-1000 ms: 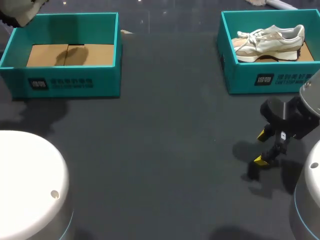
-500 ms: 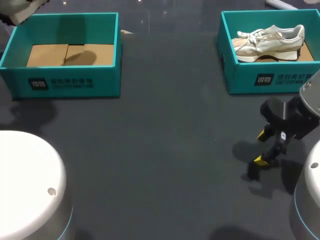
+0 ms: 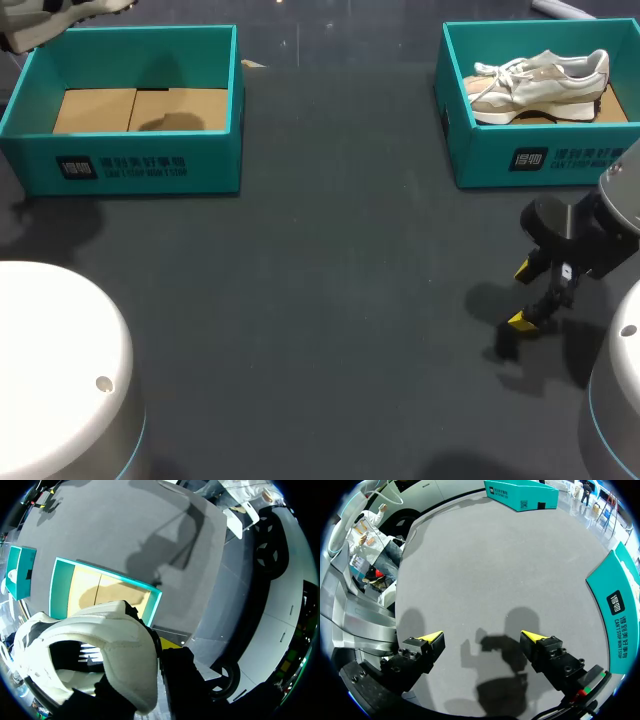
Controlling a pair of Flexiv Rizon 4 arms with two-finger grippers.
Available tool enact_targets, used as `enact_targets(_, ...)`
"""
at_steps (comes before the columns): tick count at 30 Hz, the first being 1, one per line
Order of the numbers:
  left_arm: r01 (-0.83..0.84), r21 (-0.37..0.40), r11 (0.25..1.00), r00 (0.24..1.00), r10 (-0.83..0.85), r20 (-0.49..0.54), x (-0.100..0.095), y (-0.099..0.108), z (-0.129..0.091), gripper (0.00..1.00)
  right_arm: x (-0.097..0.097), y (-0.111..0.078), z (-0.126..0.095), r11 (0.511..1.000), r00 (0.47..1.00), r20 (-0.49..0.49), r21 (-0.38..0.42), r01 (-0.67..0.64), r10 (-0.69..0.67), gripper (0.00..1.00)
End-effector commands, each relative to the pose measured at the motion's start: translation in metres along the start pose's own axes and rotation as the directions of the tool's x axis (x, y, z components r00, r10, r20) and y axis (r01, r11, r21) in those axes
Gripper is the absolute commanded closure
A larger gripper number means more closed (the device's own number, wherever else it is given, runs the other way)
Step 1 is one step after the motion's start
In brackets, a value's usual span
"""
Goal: Take the shoe out of the shoebox, open the shoe tongue, remove and reinsert the insole, then place the shoe into the shoebox
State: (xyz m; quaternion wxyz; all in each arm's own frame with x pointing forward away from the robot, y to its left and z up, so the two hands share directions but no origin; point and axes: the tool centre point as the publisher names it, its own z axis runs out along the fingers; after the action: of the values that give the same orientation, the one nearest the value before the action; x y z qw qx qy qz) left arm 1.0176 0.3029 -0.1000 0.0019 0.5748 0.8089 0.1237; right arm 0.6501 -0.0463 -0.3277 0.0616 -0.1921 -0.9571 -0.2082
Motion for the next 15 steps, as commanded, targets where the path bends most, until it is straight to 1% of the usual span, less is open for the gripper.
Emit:
enact_targets(1,-0.110,0.028,0.994,0.994,0.109,0.033,0.005,0.013,0.002,1.00,0.002,-0.001,-0.001,1.000,1.000,0.003,0.000,0.000,0.000,0.00)
enact_targets(3,-0.144,0.026,0.989,0.989,0.144,0.025,0.005,0.020,0.005,1.00,0.002,-0.001,-0.001,1.000,1.000,0.003,0.000,0.000,0.000,0.00)
enact_targets(4,-0.189,0.032,0.981,0.981,0.187,0.043,0.006,0.022,0.005,1.00,0.002,-0.001,-0.001,1.000,1.000,0.003,0.000,0.000,0.000,0.00)
enact_targets(5,-0.199,0.038,0.979,0.979,0.197,0.048,0.006,0.024,0.005,1.00,0.002,-0.001,-0.001,1.000,1.000,0.003,0.000,0.000,0.000,0.00)
enact_targets(10,-0.344,0.014,0.939,0.939,0.343,0.020,0.004,0.032,0.009,1.00,0.002,-0.001,-0.001,1.000,1.000,0.003,0.000,0.000,0.000,0.00)
enact_targets(11,-0.359,0.011,0.933,0.933,0.358,0.033,0.004,0.032,0.009,1.00,0.002,-0.001,-0.001,1.000,1.000,0.003,0.000,0.000,0.000,0.00)
enact_targets(15,-0.359,0.011,0.933,0.933,0.358,0.033,0.004,0.032,0.009,1.00,0.002,-0.001,-0.001,1.000,1.000,0.003,0.000,0.000,0.000,0.00)
